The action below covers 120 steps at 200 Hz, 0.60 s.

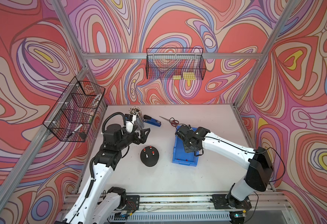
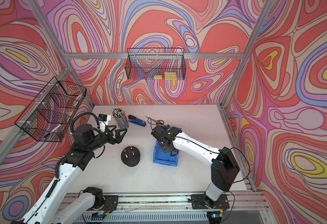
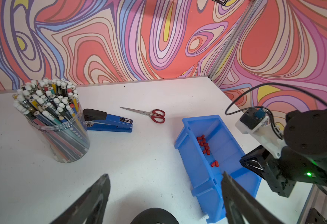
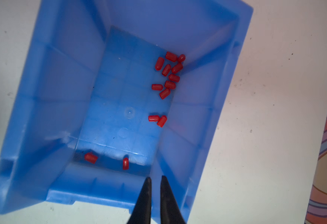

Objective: Cover the protruding screws with screw protection sleeves
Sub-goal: Pick up the screw protection sleeve from the storage box.

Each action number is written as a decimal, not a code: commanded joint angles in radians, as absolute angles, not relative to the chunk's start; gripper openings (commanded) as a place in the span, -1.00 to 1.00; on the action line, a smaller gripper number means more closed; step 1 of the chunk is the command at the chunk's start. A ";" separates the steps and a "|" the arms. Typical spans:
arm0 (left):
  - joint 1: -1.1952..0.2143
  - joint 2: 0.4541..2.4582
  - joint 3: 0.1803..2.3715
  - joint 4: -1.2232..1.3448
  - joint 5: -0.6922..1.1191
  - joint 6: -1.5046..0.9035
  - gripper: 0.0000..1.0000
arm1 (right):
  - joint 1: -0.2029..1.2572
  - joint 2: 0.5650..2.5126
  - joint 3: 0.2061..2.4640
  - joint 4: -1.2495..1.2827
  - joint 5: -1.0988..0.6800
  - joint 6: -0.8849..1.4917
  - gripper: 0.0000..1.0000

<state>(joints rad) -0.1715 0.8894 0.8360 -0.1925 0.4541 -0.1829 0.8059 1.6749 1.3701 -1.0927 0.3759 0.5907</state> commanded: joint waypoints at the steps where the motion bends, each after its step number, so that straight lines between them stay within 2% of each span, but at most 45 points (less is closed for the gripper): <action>1: -0.176 0.874 0.866 -0.215 0.440 -0.159 0.79 | 0.797 1.737 1.377 -1.048 0.365 0.573 -0.68; 31: -0.179 0.874 0.867 -0.228 0.424 -0.149 0.79 | 0.779 1.815 1.387 -1.033 0.371 0.548 -0.67; 120: -0.183 0.884 0.871 -0.236 0.415 -0.147 0.79 | 0.727 1.889 1.327 -0.926 0.331 0.493 -0.55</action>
<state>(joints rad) -0.1772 0.8898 0.8364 -0.2207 0.4221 -0.1680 0.7376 1.8481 1.3376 -0.9565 0.3317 0.5163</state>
